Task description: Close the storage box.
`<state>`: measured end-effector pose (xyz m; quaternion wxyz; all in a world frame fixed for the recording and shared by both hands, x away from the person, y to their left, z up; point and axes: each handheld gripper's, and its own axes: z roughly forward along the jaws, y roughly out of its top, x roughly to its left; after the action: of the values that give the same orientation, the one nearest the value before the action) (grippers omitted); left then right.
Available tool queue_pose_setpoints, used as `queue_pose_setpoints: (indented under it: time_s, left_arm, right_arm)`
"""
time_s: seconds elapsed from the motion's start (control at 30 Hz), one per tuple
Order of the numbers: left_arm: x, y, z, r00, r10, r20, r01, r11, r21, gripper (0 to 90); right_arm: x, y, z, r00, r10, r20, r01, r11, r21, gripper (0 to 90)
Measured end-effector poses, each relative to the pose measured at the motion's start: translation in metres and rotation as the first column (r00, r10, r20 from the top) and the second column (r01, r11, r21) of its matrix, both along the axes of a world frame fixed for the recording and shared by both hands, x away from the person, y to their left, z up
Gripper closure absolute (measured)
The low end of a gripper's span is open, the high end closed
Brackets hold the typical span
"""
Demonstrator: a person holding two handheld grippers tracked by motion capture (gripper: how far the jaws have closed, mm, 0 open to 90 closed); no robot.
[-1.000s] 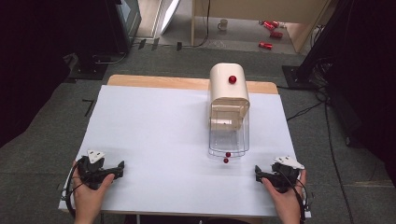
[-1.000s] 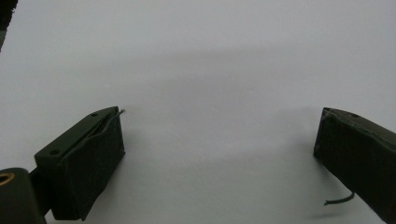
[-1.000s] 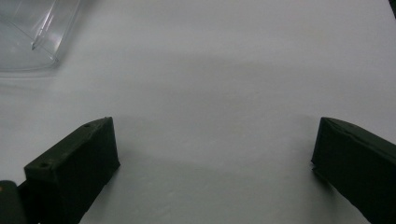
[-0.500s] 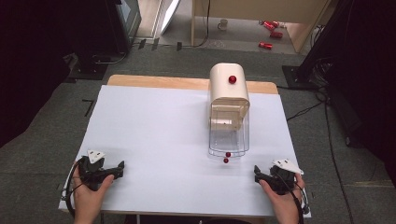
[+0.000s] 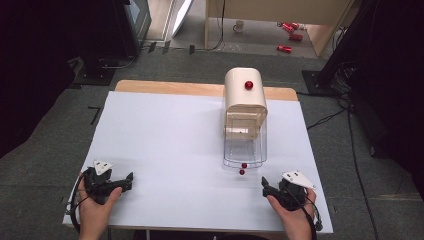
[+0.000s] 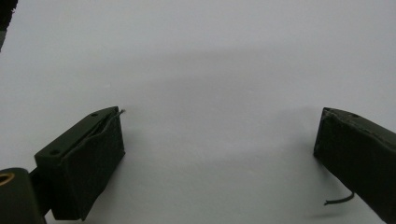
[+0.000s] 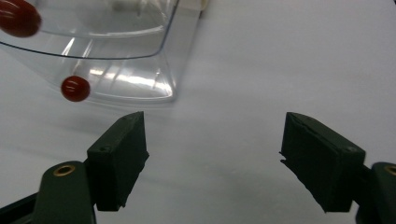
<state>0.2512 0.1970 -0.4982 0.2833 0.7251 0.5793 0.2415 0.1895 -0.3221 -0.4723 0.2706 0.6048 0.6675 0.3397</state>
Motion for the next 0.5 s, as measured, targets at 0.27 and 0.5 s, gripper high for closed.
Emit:
queue_pose_setpoints:
  time_s: [0.27, 0.5]
  left_arm:
    - [0.000, 0.000, 0.000, 1.0000, -0.002, -0.001, 0.002, 1.0000, 0.002, 1.5]
    - [0.000, 0.000, 0.000, 1.0000, -0.002, -0.002, 0.002, 1.0000, 0.002, 1.6]
  right_arm:
    - [-0.001, 0.017, 0.012, 0.9988, 0.037, 0.030, -0.038, 0.9990, 0.025, 32.5]
    - [-0.001, 0.028, 0.016, 0.9974, 0.057, 0.043, -0.058, 0.9980, 0.025, 38.3]
